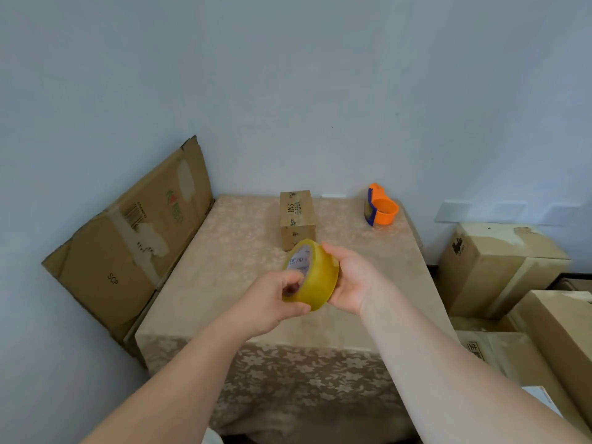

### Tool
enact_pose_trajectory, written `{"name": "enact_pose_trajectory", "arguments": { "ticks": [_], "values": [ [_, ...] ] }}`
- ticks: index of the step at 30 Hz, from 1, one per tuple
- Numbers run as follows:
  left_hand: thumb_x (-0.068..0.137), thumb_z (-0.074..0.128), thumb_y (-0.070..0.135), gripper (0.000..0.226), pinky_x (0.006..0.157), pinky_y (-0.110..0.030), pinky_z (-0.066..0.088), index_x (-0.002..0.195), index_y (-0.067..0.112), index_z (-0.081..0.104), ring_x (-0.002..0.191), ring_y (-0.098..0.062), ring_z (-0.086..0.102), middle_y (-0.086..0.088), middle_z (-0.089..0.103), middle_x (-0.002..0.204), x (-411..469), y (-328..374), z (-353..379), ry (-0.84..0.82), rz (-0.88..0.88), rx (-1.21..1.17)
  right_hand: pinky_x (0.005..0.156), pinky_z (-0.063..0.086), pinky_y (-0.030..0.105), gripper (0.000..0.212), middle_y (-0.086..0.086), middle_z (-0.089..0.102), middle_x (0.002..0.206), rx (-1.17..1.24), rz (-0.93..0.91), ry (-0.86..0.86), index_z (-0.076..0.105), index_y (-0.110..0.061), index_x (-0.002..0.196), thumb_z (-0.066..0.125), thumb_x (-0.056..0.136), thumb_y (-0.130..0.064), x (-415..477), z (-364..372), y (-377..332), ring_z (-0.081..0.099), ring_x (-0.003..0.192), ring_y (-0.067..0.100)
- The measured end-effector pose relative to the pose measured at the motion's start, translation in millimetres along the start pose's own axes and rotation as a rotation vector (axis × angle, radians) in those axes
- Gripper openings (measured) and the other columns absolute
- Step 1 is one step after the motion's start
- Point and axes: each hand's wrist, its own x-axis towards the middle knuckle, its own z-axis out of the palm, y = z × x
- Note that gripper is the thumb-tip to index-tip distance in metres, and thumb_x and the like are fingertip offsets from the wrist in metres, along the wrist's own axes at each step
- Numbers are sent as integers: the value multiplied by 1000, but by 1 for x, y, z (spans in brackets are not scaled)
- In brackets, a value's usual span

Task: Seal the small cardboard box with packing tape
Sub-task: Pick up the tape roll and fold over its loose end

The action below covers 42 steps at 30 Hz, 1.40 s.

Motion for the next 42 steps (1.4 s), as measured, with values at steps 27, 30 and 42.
{"name": "enact_pose_trajectory", "arguments": {
  "ticks": [27, 30, 42],
  "values": [
    [83, 66, 10, 18, 90, -41, 51, 98, 0, 64, 88, -22, 64, -12, 69, 93, -24, 55, -8, 314, -170, -510, 102, 37, 44, 26, 10, 68, 116, -465, -377, -232, 68, -22, 112, 51, 92, -22, -39, 7, 1, 58, 105, 22],
    [81, 67, 7, 13, 88, -42, 51, 93, 1, 64, 86, -24, 62, -14, 68, 92, -25, 55, -6, 352, -165, -513, 103, 29, 52, 24, 0, 71, 104, -447, -333, -246, 69, -28, 107, 52, 90, -28, -43, 10, 3, 59, 100, 18],
    [74, 74, 4, 14, 64, -22, 49, 71, 10, 62, 70, -16, 59, -11, 65, 76, -27, 57, 2, 460, -63, -426, 87, 47, 46, 46, 20, 60, 126, -348, -414, -213, 61, -21, 123, 38, 83, -22, -36, 13, 13, 58, 103, 26]
  ]
}}
